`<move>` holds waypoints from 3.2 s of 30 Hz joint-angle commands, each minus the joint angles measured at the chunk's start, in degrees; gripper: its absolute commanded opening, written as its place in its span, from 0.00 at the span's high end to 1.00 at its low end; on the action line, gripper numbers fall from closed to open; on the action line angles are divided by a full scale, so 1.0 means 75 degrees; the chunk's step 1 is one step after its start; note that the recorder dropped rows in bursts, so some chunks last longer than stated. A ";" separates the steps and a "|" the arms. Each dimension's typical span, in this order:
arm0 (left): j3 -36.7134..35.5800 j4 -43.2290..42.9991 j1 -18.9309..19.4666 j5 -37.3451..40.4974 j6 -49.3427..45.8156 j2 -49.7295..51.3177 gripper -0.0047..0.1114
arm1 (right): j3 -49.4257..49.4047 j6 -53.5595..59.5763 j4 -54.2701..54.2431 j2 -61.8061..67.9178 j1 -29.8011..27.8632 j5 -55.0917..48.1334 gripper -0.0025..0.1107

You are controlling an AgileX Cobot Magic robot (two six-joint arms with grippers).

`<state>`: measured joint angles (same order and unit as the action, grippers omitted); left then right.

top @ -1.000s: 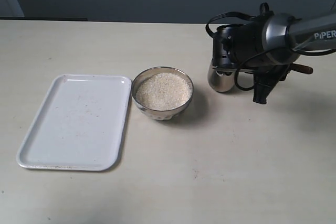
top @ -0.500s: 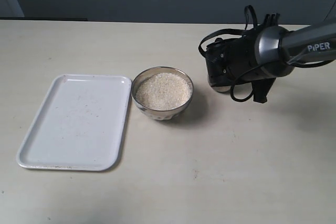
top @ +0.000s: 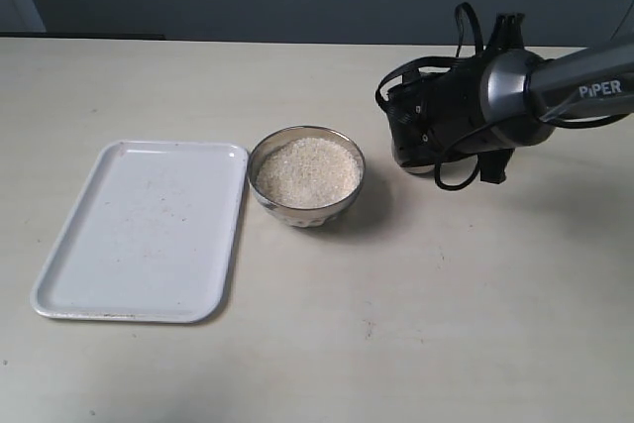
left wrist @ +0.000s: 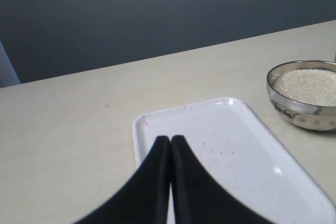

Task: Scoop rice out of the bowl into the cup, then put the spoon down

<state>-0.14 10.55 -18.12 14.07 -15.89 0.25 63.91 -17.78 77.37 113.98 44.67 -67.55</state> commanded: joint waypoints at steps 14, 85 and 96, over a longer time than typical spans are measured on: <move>0.0018 0.0004 -0.0035 -0.0085 0.0041 -0.0033 0.96 | -0.0023 0.0405 -0.1760 -0.0095 -0.0004 0.0379 0.98; 0.0018 0.0004 -0.0035 -0.0085 0.0041 -0.0033 0.96 | 0.5781 0.4987 -1.0450 0.2621 0.2325 0.2342 0.98; 0.0018 0.0004 -0.0035 -0.0085 0.0041 -0.0033 0.96 | 0.5781 0.4968 -1.0419 0.2608 0.2325 0.2578 0.61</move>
<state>-0.14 10.55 -18.12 14.07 -15.89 0.25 106.83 19.37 -0.79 133.72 62.08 -48.38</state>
